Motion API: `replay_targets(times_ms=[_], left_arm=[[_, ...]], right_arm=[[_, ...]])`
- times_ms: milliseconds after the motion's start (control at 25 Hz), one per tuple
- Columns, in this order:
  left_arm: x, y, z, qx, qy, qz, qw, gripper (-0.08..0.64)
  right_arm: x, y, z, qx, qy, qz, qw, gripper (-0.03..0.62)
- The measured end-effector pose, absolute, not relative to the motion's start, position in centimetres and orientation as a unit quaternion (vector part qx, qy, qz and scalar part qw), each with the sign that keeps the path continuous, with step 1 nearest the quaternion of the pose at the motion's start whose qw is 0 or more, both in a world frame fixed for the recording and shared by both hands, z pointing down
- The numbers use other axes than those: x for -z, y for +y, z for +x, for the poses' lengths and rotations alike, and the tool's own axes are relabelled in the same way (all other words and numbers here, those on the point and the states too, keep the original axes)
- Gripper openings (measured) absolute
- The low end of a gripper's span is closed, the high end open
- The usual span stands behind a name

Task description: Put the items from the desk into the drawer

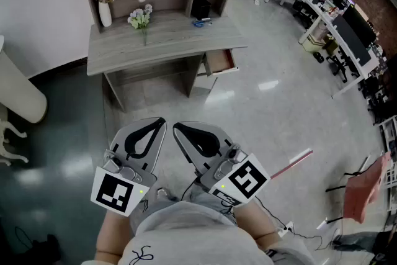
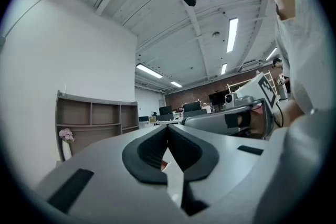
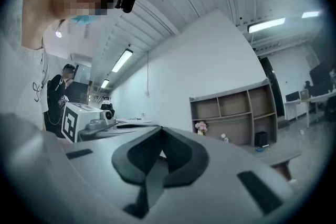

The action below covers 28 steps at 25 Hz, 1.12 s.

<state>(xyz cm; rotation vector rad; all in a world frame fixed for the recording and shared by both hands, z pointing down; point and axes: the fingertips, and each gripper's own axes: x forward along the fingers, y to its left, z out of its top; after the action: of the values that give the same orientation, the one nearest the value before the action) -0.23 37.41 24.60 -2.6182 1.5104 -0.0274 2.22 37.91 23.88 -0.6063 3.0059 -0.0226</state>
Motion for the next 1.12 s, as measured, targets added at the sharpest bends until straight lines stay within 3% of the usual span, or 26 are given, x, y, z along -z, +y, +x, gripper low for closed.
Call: replay_targets(times_ms=[1120], left_arm=[[-25.9, 38.8, -6.7, 0.004, 0.511, -0.858, 0.048, 0.011]], right_arm=[[-23.9, 38.8, -3.3, 0.023, 0.980, -0.189, 0.048, 0.006]])
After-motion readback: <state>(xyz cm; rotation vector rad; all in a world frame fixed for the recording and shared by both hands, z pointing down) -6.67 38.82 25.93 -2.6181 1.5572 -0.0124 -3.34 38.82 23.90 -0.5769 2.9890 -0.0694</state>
